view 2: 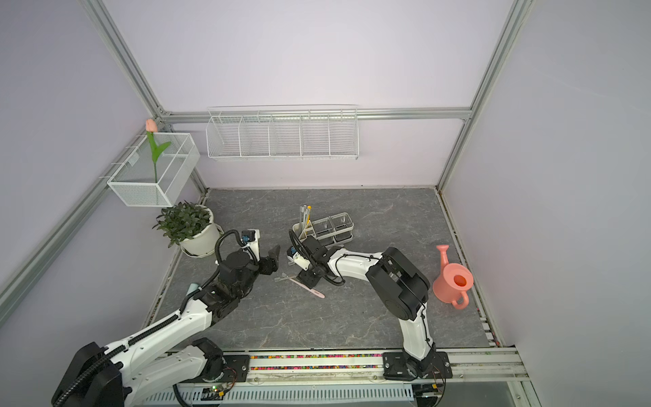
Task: Place the toothbrush into the toothbrush holder
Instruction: Pick up the toothbrush from the center of the board.
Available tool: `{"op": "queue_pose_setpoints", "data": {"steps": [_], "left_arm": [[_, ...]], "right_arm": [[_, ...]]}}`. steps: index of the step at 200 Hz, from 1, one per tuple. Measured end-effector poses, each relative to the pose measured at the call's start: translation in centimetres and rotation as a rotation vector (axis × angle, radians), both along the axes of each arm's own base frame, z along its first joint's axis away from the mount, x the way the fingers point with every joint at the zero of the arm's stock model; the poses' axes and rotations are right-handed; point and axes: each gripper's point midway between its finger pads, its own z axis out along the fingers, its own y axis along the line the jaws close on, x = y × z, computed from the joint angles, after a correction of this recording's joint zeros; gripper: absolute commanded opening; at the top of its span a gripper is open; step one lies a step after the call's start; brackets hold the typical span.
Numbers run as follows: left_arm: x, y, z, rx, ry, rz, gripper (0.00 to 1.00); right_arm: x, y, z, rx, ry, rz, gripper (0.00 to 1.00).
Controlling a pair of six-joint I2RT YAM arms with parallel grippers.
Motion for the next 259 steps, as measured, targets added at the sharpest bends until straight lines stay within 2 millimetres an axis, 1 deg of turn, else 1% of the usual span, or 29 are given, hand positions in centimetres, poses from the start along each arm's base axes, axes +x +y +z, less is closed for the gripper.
{"op": "queue_pose_setpoints", "data": {"steps": [17, 31, 55, 107, 153, 213, 242, 259], "left_arm": [[0.00, -0.01, 0.00, 0.000, 0.000, 0.000, 0.79], [0.00, 0.00, 0.01, -0.001, 0.000, 0.000, 0.79], [0.00, 0.00, 0.00, -0.003, 0.001, 0.001, 0.79], [0.00, 0.00, 0.00, -0.003, 0.001, 0.001, 0.79], [0.00, 0.00, 0.00, -0.004, 0.001, 0.001, 0.79], [0.00, 0.01, 0.00, -0.006, 0.002, 0.003, 0.79], [0.00, 0.01, -0.01, -0.010, 0.004, 0.004, 0.79], [0.00, 0.01, -0.01, -0.013, 0.005, 0.005, 0.79]], "right_arm": [[-0.03, 0.04, 0.00, 0.006, 0.007, 0.002, 0.58], [0.02, 0.11, -0.01, 0.010, 0.012, 0.003, 0.53], [0.23, 0.38, -0.04, 0.017, 0.014, 0.002, 0.49], [0.27, 0.43, -0.06, 0.015, 0.015, 0.004, 0.43], [0.26, 0.40, -0.10, 0.014, 0.015, 0.004, 0.40], [0.17, 0.23, -0.20, 0.005, 0.016, 0.012, 0.32], [0.19, 0.14, -0.23, 0.003, 0.018, 0.009, 0.26], [0.21, 0.10, -0.25, 0.003, 0.019, 0.009, 0.25]]}}
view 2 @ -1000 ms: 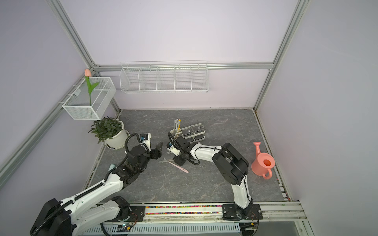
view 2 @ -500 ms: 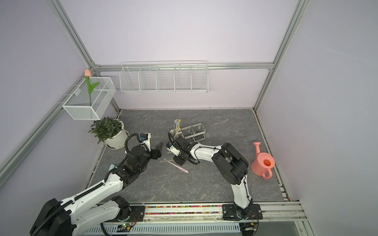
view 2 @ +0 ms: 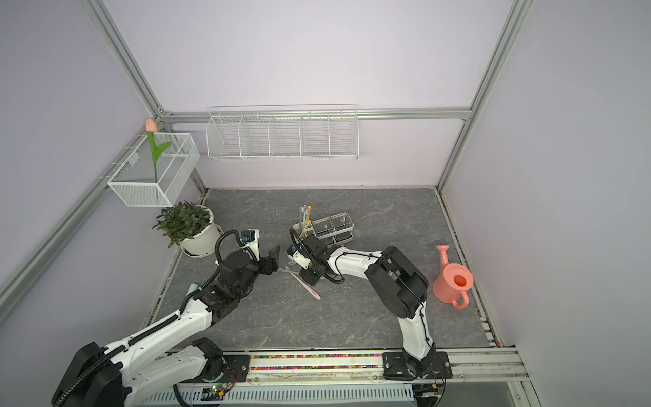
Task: Place the toothbrush into the toothbrush holder
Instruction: Pick up the toothbrush from the center of the board.
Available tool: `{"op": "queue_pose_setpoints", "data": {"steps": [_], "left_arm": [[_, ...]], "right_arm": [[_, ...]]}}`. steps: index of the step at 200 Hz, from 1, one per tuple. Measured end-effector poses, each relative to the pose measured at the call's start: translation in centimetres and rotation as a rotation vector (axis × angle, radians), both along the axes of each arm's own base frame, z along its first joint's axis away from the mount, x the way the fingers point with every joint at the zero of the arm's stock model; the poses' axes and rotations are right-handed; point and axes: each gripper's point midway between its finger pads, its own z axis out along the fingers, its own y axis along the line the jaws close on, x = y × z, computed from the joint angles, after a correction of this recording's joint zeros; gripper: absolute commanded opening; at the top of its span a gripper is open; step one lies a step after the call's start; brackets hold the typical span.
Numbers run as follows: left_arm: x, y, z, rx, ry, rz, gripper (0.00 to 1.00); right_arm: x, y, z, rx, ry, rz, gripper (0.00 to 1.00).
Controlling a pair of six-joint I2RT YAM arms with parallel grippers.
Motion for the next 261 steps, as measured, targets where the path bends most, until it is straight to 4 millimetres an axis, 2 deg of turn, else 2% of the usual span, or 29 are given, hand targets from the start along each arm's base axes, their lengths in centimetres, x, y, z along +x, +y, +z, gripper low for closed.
{"op": "queue_pose_setpoints", "data": {"steps": [143, 232, 261], "left_arm": [[-0.1, 0.1, 0.4, -0.014, -0.007, 0.002, 0.79], [-0.1, 0.0, 0.4, -0.017, -0.006, 0.002, 0.79], [-0.1, -0.1, 0.2, -0.015, 0.000, -0.004, 0.79]], "right_arm": [[-1.3, -0.4, 0.1, 0.034, 0.049, -0.024, 0.17], [-2.8, -2.0, 0.3, 0.020, 0.087, -0.056, 0.16], [-3.2, -2.5, 0.9, 0.028, 0.088, -0.072, 0.17]]}}
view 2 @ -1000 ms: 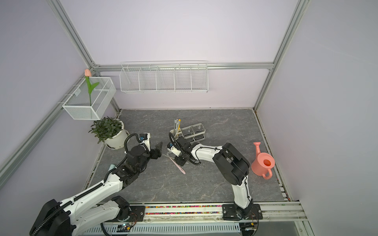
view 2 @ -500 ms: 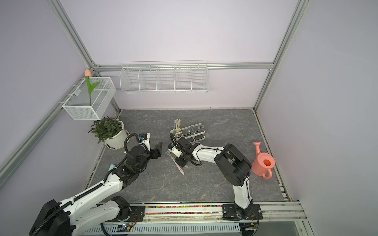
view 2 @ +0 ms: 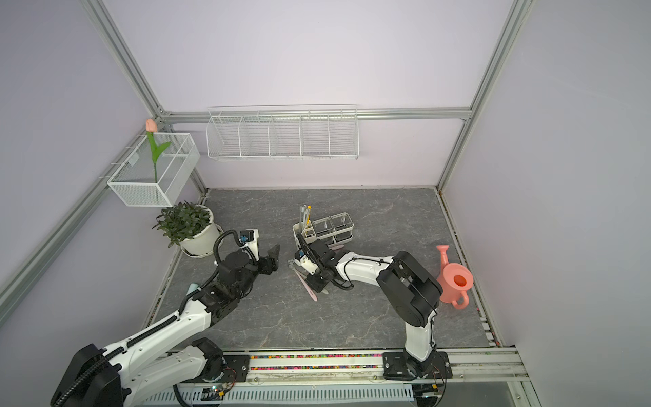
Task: Place the toothbrush into the toothbrush holder
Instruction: Pick up the toothbrush from the center of the board.
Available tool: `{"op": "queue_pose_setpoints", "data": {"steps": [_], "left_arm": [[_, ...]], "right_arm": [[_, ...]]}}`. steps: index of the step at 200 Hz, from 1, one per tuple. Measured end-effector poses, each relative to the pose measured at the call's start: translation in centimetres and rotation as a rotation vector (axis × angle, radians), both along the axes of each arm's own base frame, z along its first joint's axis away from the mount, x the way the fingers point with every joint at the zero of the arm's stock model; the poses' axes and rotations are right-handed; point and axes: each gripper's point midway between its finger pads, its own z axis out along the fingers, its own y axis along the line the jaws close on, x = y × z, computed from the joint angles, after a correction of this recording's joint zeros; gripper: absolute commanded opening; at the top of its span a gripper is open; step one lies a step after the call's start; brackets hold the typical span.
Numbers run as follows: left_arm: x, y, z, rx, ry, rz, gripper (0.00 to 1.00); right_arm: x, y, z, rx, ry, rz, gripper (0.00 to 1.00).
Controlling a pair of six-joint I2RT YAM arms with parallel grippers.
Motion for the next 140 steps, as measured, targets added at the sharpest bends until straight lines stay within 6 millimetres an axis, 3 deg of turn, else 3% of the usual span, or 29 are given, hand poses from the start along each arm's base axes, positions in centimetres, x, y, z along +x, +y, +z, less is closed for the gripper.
{"op": "queue_pose_setpoints", "data": {"steps": [50, 140], "left_arm": [[-0.1, -0.6, -1.8, 0.028, 0.055, -0.028, 0.79], [-0.3, -0.5, -0.7, 0.007, 0.030, -0.033, 0.80]], "right_arm": [[-0.2, -0.6, 2.5, 0.045, -0.031, -0.044, 0.17], [-0.2, -1.6, 4.5, 0.082, -0.071, -0.112, 0.17]]}}
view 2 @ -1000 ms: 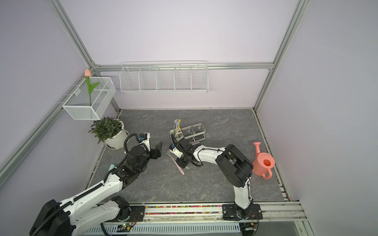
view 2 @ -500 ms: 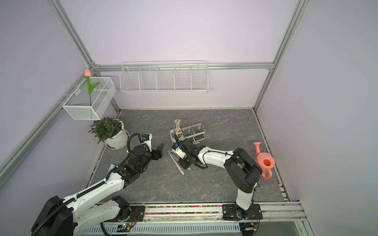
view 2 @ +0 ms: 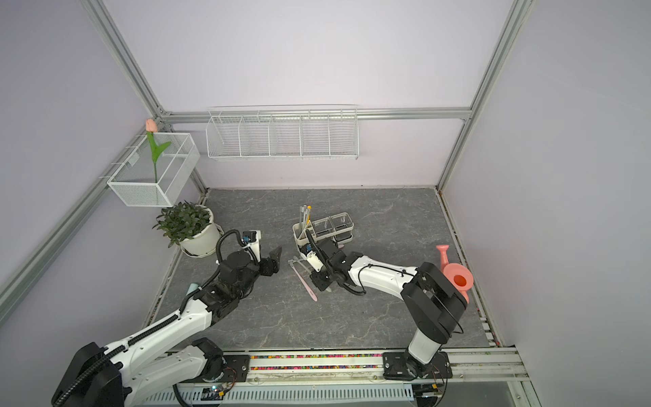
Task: Place the toothbrush into the toothbrush holder
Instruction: Pick up the toothbrush from the center of the board.
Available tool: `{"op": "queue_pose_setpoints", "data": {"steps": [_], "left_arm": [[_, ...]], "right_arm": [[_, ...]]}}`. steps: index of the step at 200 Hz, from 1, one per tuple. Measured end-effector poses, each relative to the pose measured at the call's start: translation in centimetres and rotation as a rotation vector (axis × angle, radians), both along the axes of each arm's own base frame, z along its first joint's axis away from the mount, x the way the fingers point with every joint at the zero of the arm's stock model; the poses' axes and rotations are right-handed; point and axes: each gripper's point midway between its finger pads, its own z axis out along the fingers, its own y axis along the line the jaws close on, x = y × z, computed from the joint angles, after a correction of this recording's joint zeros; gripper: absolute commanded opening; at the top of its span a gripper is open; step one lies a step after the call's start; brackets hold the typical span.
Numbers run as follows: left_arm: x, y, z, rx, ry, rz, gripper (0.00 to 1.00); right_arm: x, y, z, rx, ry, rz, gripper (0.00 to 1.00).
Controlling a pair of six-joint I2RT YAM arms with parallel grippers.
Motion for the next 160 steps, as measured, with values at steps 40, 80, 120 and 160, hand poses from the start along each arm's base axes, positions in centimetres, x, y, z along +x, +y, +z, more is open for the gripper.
{"op": "queue_pose_setpoints", "data": {"steps": [40, 80, 120, 160], "left_arm": [[-0.2, -0.8, 0.4, -0.025, -0.006, -0.044, 0.80], [-0.4, -1.9, 1.1, -0.066, -0.031, -0.101, 0.80], [-0.9, -3.0, 1.5, -0.096, -0.040, -0.165, 0.81], [-1.2, -3.8, 1.8, -0.118, -0.043, -0.208, 0.80]], "right_arm": [[0.0, -0.1, 2.9, 0.072, -0.048, -0.019, 0.18], [-0.1, -0.3, 3.9, 0.099, -0.066, -0.034, 0.18], [-0.4, -0.7, 3.9, 0.105, -0.063, -0.046, 0.18], [-0.4, -0.6, 4.4, 0.126, -0.068, -0.050, 0.18]]}}
